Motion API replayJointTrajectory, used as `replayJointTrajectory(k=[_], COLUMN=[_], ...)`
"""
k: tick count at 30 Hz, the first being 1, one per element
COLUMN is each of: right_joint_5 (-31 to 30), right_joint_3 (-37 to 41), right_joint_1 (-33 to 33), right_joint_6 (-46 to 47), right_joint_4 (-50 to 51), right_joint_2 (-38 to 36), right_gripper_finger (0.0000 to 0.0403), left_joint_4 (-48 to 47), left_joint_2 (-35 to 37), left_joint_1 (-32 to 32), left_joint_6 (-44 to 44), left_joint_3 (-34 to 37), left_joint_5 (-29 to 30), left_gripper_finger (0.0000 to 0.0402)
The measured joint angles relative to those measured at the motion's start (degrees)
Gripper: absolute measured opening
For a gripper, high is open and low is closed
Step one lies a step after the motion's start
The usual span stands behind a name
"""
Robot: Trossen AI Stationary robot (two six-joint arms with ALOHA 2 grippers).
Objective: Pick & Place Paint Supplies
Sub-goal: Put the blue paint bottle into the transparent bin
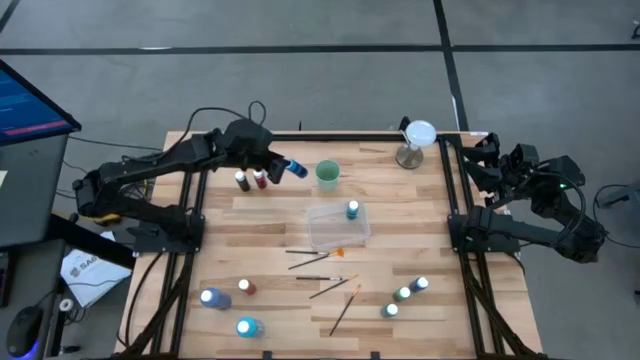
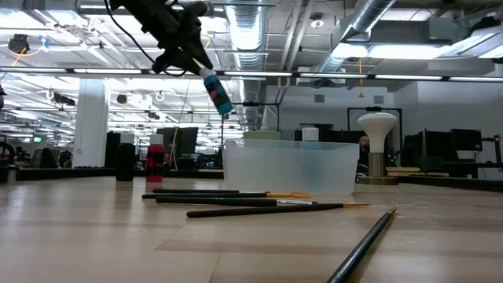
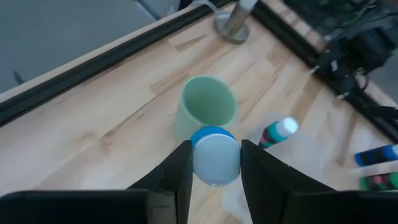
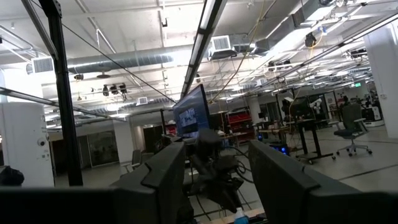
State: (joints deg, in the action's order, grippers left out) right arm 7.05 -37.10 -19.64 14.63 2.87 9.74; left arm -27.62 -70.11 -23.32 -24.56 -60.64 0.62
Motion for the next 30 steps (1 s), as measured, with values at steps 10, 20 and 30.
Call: replayJointTrajectory(k=[10,20,30], right_joint_5=[0.00,0.02,0.02], right_joint_3=[0.00,0.00,0.00], right_joint_1=[0.00,0.00,-0.02], right_joint_6=[-0.02,0.00,-0.02], right_joint_4=[0.00,0.00,0.00], right_joint_2=[0.00,0.00,0.00], right_gripper_finger=[0.0173,0.0172,0.0172], left_joint_4=[5.94,10.34,8.56], left_joint_2=[0.00,-2.02,-13.40], left_joint_1=[3.27,7.33,16.06], left_joint_6=[-1.28,-1.49,3.67], left_joint_3=[0.00,-3.83,-16.62], left_joint_5=[-0.07,-1.88,-4.13], left_gripper_finger=[0.0105,0.0105,0.0105])
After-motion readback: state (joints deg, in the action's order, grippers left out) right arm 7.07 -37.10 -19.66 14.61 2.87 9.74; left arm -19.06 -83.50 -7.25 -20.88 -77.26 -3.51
